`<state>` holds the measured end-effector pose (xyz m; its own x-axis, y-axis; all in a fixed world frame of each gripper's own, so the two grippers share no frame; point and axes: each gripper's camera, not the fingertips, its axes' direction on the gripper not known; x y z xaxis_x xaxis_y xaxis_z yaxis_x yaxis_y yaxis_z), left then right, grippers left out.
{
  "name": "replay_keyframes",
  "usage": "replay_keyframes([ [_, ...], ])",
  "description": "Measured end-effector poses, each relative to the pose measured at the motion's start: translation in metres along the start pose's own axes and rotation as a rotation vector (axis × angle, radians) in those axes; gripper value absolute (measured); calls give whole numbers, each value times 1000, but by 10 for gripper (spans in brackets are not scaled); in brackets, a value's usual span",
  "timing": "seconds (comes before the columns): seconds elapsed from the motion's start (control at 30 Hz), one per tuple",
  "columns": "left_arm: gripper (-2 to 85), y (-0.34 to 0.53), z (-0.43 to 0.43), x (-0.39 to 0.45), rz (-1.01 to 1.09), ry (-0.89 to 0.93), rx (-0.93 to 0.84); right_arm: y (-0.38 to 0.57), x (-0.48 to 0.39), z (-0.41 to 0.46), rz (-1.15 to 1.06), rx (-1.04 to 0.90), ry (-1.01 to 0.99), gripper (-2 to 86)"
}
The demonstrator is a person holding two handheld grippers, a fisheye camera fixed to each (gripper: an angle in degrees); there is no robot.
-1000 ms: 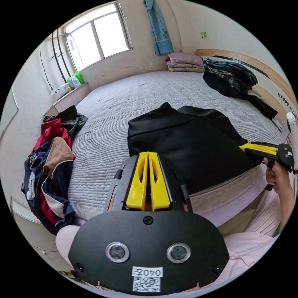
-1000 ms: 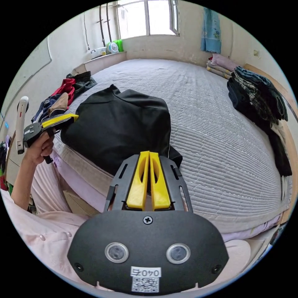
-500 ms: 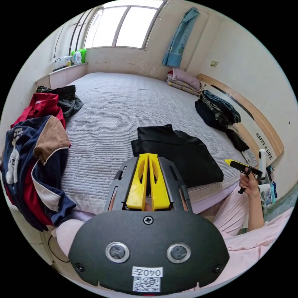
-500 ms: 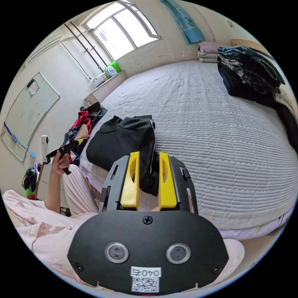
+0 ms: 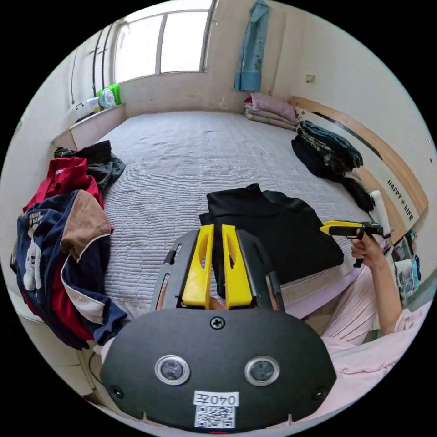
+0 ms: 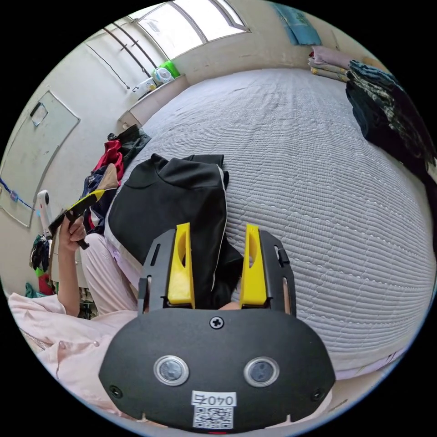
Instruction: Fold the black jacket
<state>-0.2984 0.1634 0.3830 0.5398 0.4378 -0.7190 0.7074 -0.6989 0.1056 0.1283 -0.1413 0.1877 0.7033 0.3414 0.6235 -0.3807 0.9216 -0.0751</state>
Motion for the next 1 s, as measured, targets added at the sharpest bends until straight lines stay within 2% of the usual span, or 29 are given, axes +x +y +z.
replay_keyframes([
  [0.07, 109, -8, 10, -34, -58, 90, -46, -6, 18, -15, 31, -1, -111, 167],
  [0.2, 158, -11, 55, -101, -240, 443, -154, -16, 35, -25, 61, -35, -180, 168],
  [0.3, 163, -6, 77, -126, -318, 450, -173, -19, 40, -32, 68, -69, -246, 165],
  [0.4, 165, -6, 87, -138, -336, 450, -175, -22, 41, -48, 67, -71, -224, 159],
  [0.57, 164, -18, 84, -142, -254, 491, -182, -31, 45, -78, 71, -88, -223, 151],
  [0.87, 142, -25, 94, -148, -216, 425, -185, -33, 46, -115, 77, -81, -250, 146],
  [1.0, 112, -28, 104, -160, -217, 550, -201, -34, 53, -125, 93, -89, -368, 160],
])
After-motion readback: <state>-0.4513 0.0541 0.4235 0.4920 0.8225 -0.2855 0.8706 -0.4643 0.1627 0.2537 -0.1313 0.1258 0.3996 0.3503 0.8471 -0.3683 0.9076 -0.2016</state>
